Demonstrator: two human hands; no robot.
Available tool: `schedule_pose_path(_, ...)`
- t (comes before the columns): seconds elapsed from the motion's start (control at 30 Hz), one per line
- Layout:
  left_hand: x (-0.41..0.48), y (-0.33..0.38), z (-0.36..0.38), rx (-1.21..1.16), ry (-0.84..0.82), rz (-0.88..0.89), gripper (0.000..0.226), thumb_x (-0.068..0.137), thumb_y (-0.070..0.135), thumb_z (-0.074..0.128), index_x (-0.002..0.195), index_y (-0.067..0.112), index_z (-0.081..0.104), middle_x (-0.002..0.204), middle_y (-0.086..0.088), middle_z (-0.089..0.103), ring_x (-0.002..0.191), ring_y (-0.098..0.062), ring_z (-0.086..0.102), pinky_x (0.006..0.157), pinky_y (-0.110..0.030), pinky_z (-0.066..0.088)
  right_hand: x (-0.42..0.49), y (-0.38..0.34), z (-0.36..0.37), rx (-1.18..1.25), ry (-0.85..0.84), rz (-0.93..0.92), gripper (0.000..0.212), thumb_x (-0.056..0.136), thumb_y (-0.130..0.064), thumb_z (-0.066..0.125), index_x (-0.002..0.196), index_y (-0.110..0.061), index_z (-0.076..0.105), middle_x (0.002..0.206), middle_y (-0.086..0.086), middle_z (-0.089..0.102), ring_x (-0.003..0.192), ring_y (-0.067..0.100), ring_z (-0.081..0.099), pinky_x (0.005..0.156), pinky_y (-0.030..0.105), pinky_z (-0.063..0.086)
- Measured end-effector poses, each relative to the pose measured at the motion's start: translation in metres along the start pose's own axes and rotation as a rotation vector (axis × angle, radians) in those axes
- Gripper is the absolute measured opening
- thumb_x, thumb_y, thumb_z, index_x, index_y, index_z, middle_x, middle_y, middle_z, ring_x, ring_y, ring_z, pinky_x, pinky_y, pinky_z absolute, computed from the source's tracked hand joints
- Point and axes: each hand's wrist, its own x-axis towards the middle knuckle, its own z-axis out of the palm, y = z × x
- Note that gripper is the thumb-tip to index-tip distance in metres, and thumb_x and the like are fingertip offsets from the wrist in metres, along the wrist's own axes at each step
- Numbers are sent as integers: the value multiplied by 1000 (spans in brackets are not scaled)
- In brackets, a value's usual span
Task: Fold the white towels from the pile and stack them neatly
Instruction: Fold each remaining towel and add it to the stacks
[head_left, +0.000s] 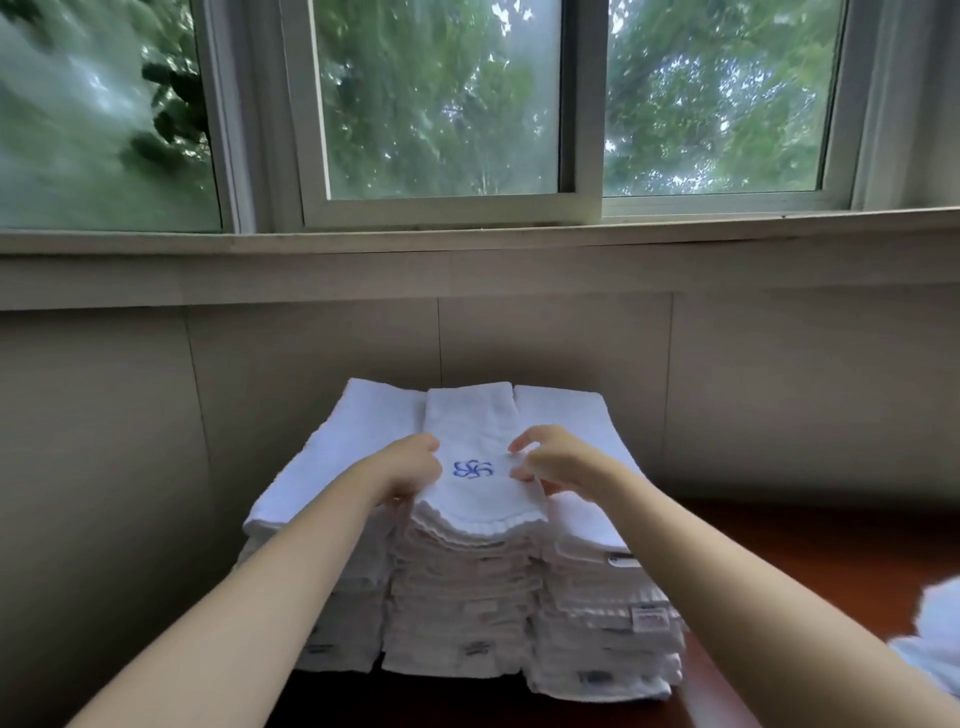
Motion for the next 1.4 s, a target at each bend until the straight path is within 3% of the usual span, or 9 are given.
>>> schedule_pose_path(0.07, -1, 5, 2, 91, 97, 11, 54, 93, 3, 29, 145, 17, 34, 150, -13, 26, 122, -31, 46, 92, -31, 44, 1, -5, 1, -56, 9, -38, 31, 90, -4, 60, 120, -7, 59, 87, 6, 56, 62, 15, 58, 49, 19, 47)
schedule_pose_path(0.17, 0, 14, 5, 278, 121, -44, 47, 91, 6, 30, 136, 13, 41, 144, -18, 27, 111, -31, 49, 90, -32, 43, 8, -11, 3, -347, 23, -53, 25, 88, -10, 61, 111, -2, 65, 83, 7, 61, 63, 19, 61, 56, 23, 53)
schedule_pose_path(0.27, 15, 23, 8, 411, 116, -69, 38, 92, 13, 36, 129, 9, 44, 138, -18, 35, 115, -30, 47, 93, -35, 43, 31, -13, 6, -589, 176, -138, 30, 88, -17, 53, 109, -1, 66, 110, 13, 63, 102, 30, 61, 79, 32, 51)
schedule_pose_path(0.5, 70, 25, 16, 376, -58, 69, 49, 102, 28, 31, 140, -4, 36, 144, -19, 42, 128, -33, 45, 101, -36, 37, 129, -12, 24, -843, 114, -277, 55, 101, -42, 29, 148, -15, 21, 158, 8, 13, 144, 23, 15, 114, 46, 13)
schedule_pose_path(0.63, 87, 5, 20, 385, -35, 89, 63, 104, 39, 28, 152, 4, 9, 158, -15, 17, 142, -28, 26, 108, -30, 26, 166, 15, 34, -751, 65, -54, 69, 98, -55, 19, 153, -15, 6, 161, 1, -3, 147, 21, 6, 115, 51, -2)
schedule_pose_path(0.83, 56, 19, 14, 582, 42, 142, 46, 105, 30, 26, 137, 1, 42, 153, -18, 24, 134, -30, 33, 103, -33, 31, 132, 9, 35, -750, -47, -27, 71, 98, -55, 15, 152, -11, 1, 160, 5, -5, 147, 25, 3, 116, 49, 1)
schedule_pose_path(1.0, -11, 22, 23, 702, -190, 201, 50, 103, 37, 23, 139, 5, 37, 146, -13, 36, 130, -27, 37, 99, -34, 29, 30, 13, 28, -683, -145, -165, 39, 103, -30, 21, 128, -6, 39, 134, 14, 36, 133, 27, 30, 105, 47, 24)
schedule_pose_path(1.2, -76, -14, 57, 863, 276, 190, 50, 104, 30, 19, 151, 14, 15, 160, -4, 8, 147, -22, 5, 117, -48, 7, -103, 41, 23, -640, -156, -329, 59, 104, -35, 25, 152, -11, 1, 160, 2, -5, 147, 12, -3, 118, 35, 0)
schedule_pose_path(1.4, -129, -10, 120, 742, 310, 205, 63, 102, 47, 18, 153, 13, 3, 161, -7, -6, 147, -23, -11, 117, -48, -3, -202, 112, -9, -331, -73, -168, 57, 102, -38, 34, 152, -19, 15, 159, -6, 4, 145, 4, 3, 114, 19, 2)
